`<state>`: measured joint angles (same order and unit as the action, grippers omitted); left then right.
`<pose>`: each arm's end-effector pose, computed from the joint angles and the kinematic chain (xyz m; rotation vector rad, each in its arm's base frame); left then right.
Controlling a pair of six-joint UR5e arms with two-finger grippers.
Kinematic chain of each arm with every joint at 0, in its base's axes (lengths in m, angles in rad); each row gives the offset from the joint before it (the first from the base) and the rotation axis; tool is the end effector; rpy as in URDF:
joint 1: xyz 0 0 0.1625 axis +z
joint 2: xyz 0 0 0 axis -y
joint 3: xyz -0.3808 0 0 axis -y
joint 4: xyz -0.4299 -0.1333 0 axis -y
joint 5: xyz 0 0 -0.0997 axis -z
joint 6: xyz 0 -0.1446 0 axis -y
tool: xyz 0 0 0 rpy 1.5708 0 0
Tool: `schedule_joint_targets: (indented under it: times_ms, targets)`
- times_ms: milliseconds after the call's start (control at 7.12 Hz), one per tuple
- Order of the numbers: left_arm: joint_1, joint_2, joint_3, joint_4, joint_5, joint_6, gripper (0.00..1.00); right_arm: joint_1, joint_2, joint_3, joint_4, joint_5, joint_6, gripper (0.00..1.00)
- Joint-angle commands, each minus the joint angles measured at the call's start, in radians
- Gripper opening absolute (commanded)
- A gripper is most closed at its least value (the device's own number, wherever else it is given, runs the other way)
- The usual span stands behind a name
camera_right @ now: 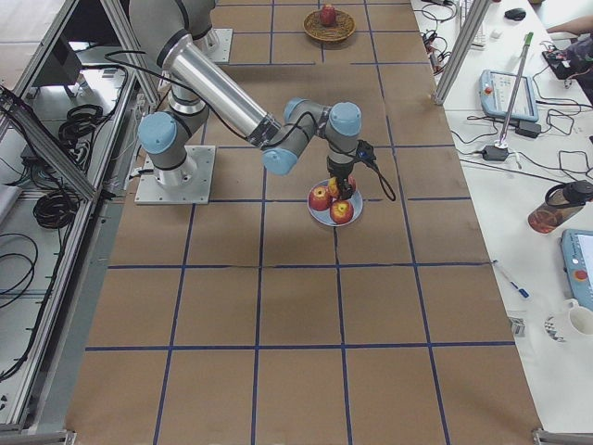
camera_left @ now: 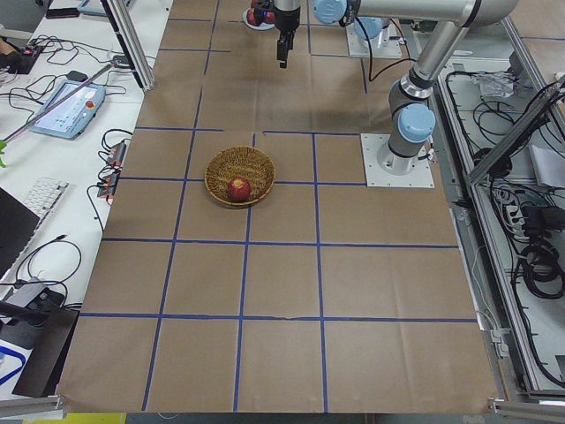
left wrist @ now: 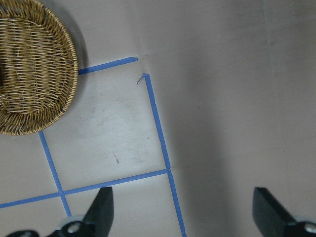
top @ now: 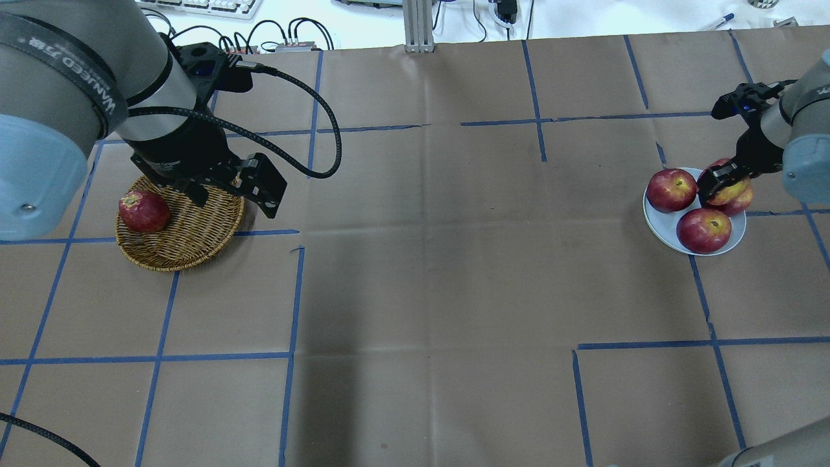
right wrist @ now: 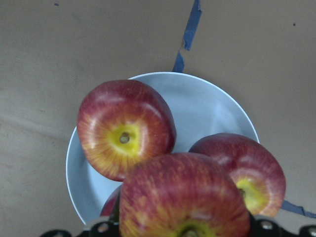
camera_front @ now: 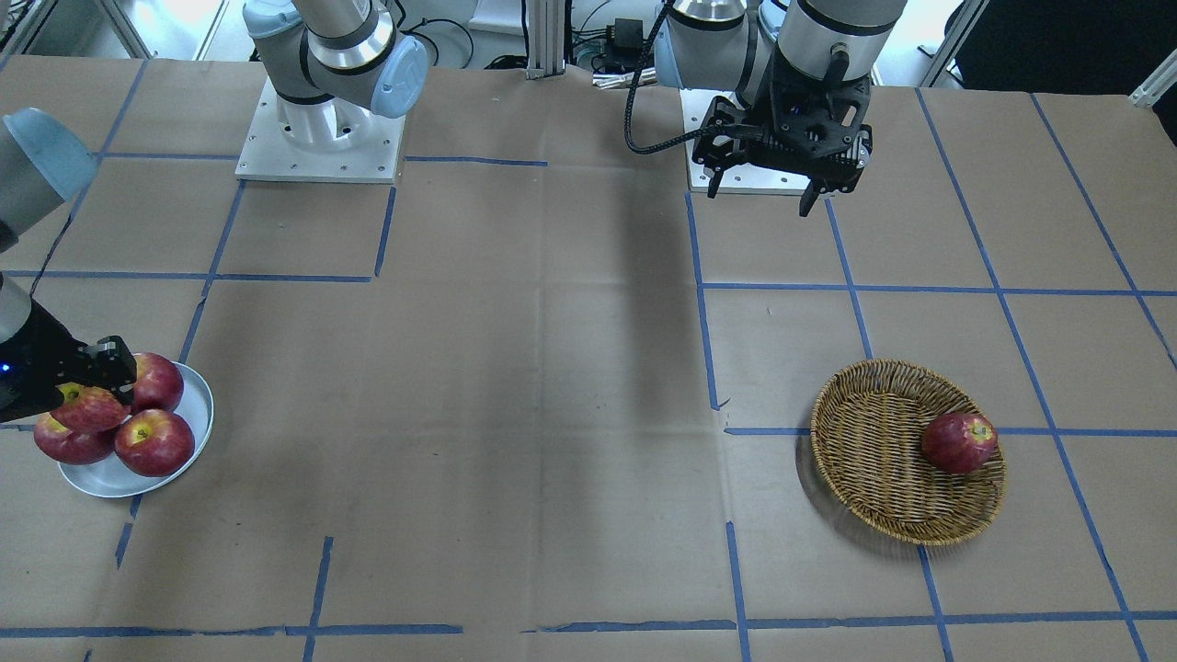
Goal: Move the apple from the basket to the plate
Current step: 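Release the apple on the plate by opening the right gripper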
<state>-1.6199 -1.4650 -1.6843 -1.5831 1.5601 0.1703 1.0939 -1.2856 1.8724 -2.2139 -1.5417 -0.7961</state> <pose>-0.1586 -0.4793 0.3913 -0.3425 -3.1108 -0.0302 -0.1408 -0.5720 0.1512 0.4987 -3.0900 0.0980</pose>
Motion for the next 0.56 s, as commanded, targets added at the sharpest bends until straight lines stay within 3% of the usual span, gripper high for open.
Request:
schedule_joint_targets:
  times_ms: [0,421]
  targets:
    - [0.000,0.000,-0.002,0.000,0.000,0.000,0.99,0.003,-0.008,-0.001,0.002,0.015,0.003,1.00]
    - [0.000,0.000,-0.002,0.000,0.000,0.000,0.99,0.058,-0.088,-0.050,0.040,0.017,0.047,1.00]
